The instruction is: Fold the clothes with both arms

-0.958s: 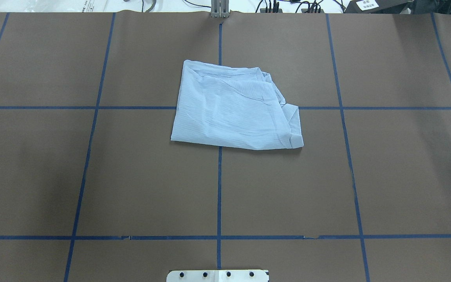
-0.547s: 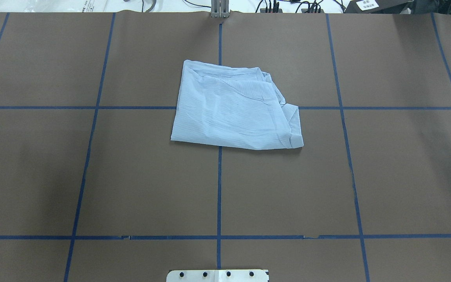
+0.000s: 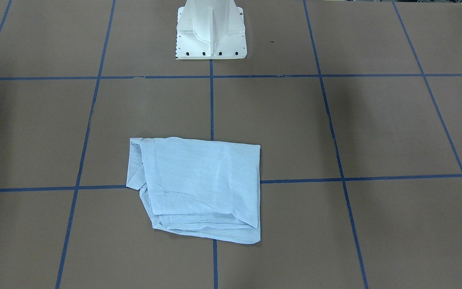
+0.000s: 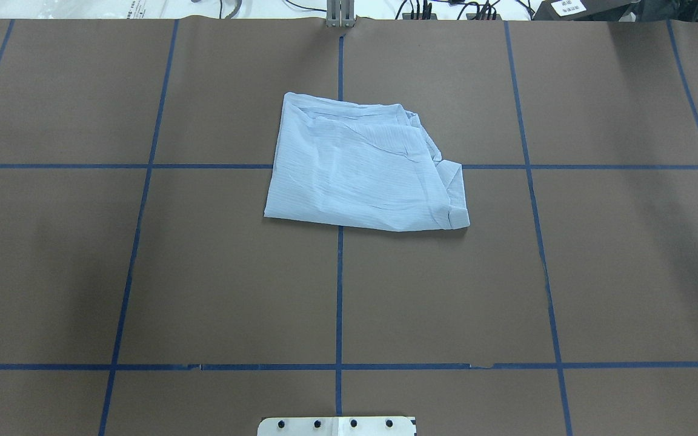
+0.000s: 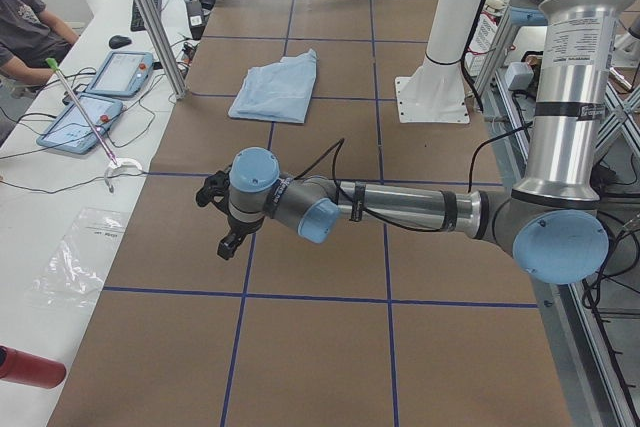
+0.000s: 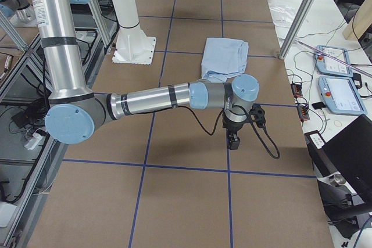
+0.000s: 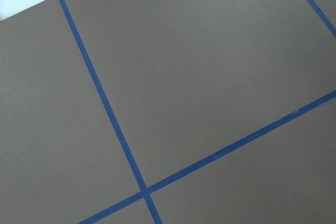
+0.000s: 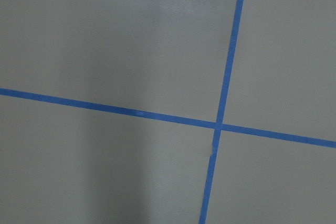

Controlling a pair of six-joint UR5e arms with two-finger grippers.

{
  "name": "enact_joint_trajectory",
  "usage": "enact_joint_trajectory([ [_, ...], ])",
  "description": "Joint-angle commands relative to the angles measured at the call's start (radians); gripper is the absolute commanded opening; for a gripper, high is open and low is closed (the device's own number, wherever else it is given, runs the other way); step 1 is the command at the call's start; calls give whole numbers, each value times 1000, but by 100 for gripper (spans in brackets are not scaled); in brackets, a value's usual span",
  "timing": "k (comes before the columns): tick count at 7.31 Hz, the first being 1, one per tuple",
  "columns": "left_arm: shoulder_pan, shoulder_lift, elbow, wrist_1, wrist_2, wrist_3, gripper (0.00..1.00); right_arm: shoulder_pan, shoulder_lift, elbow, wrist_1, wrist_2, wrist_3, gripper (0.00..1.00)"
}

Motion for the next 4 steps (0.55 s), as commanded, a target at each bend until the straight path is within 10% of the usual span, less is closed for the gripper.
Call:
enact_joint_trajectory([
  [1, 0, -8, 4, 3, 6, -1, 99, -3, 1, 5, 0, 8, 1, 100],
  [4, 0, 7, -65, 6, 0, 0, 99, -3, -77, 115, 2, -3, 1, 100],
])
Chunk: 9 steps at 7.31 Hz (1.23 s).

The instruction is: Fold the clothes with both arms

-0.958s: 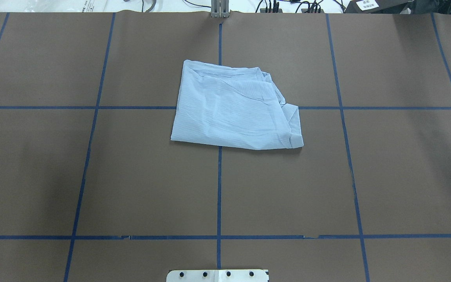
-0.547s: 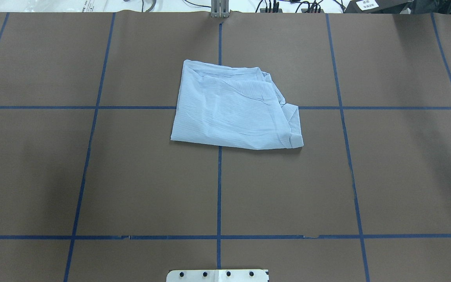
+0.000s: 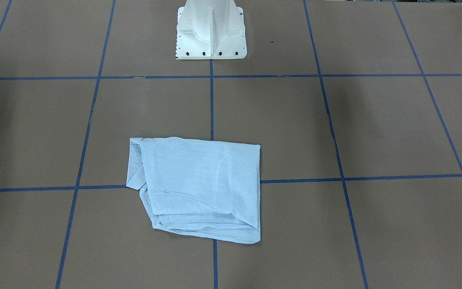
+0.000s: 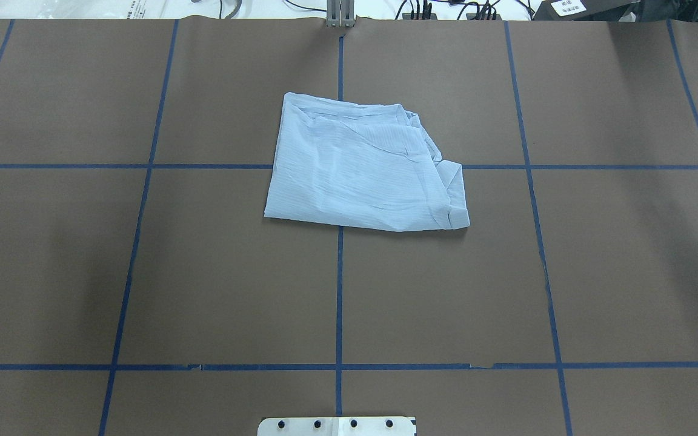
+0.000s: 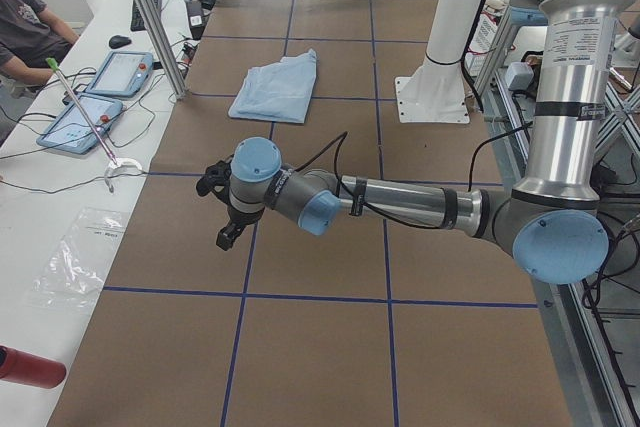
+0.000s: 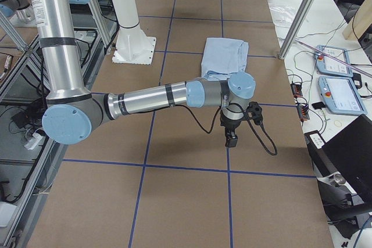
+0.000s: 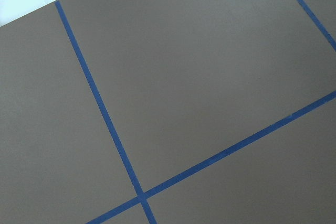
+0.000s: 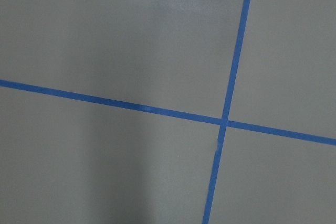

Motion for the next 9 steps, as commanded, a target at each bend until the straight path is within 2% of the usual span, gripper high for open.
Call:
enact_joint_trajectory([
  [1, 0, 8, -23, 0, -1, 0, 99, 1, -39, 50, 0, -3, 0, 100],
  [9, 2, 8, -23, -5, -2, 0, 99, 0, -42, 89, -1, 24, 1, 100],
])
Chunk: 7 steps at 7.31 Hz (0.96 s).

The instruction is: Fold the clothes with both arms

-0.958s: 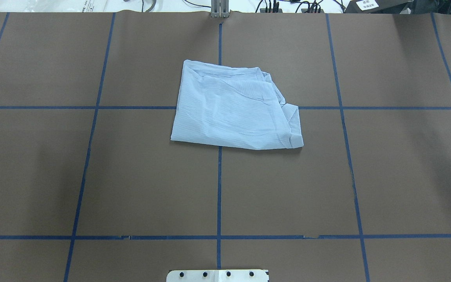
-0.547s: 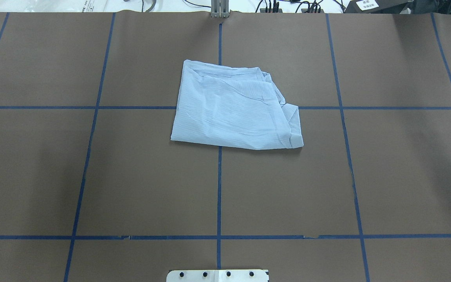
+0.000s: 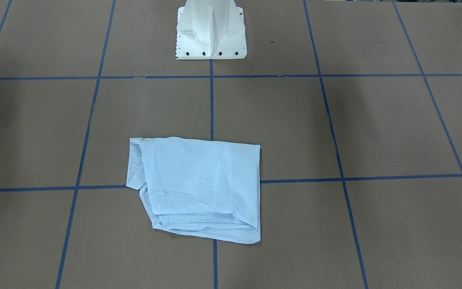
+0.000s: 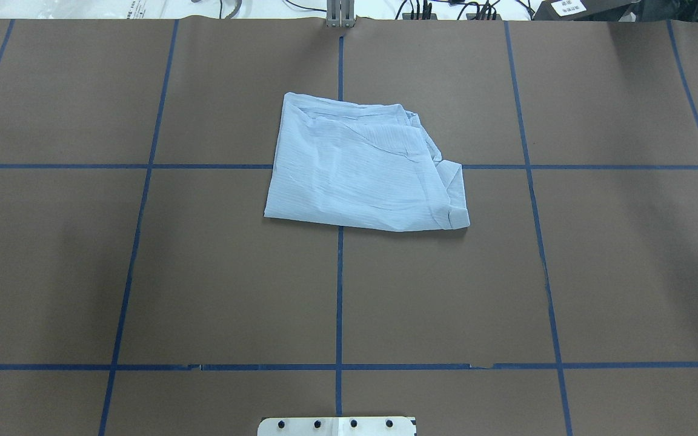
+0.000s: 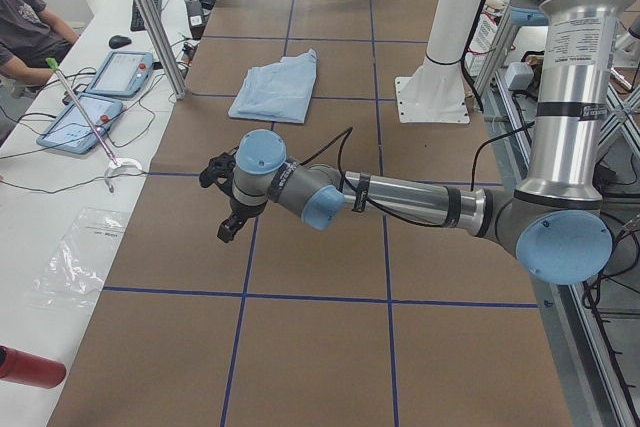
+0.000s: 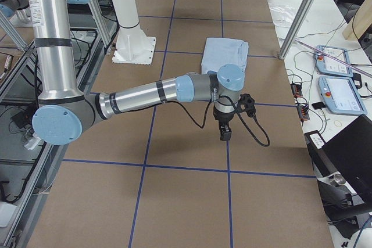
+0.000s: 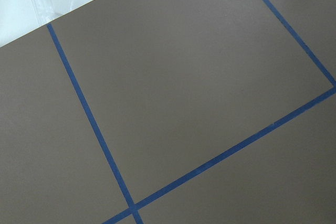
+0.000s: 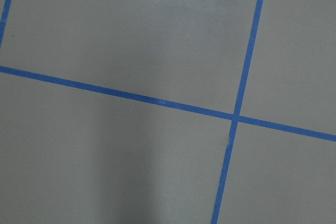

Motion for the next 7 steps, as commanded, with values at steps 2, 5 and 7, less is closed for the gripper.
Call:
enact_joint_trajectory([
  [2, -1, 1, -4, 0, -1, 0, 99, 0, -6, 7, 0, 14, 0, 100],
  [5, -1, 1, 3, 0, 4, 0, 99, 0, -15, -13, -2, 11, 0, 100],
  [7, -1, -2, 35, -3, 5, 0, 99, 0, -14, -99, 0, 8, -6, 100],
])
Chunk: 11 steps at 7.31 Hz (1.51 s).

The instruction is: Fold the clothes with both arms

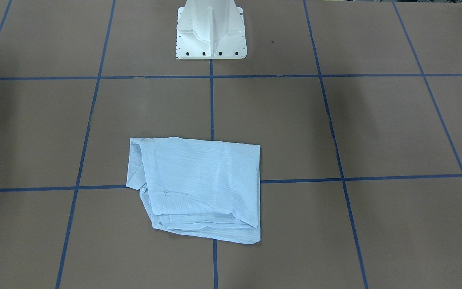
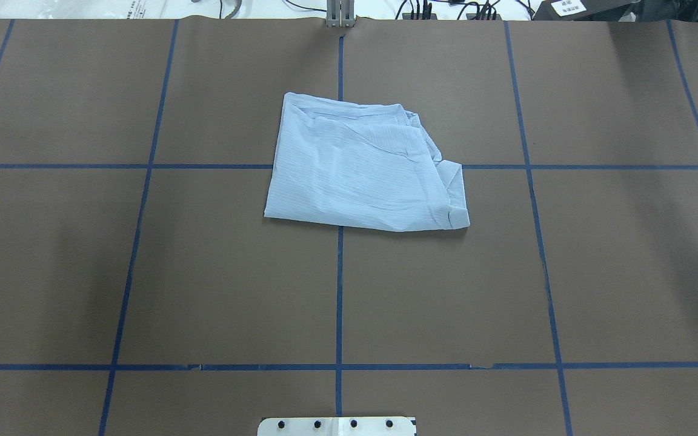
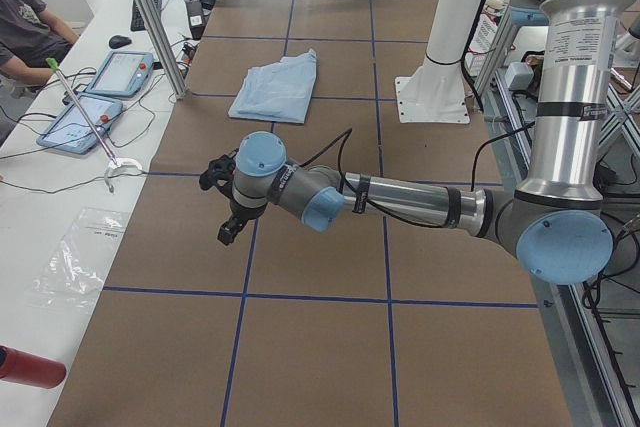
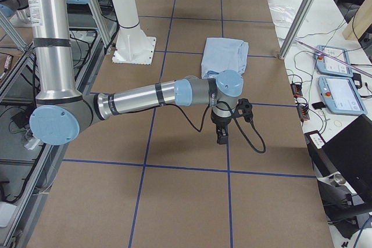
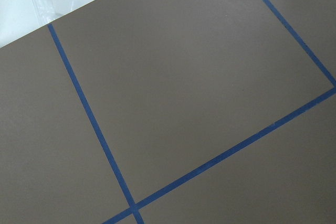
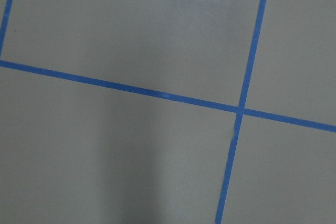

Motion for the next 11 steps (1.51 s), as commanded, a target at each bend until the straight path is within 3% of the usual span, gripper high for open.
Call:
enact_joint_trajectory([
  [1, 0, -11, 41, 0, 2, -2, 99, 0, 0, -48, 1, -2, 0, 100],
  [9, 0, -12, 46, 3, 4, -3, 99, -2, -2, -86, 7, -4, -2, 100],
  [11, -2, -14, 40, 3, 4, -3, 99, -2, -20, -89, 77, -5, 1, 100],
])
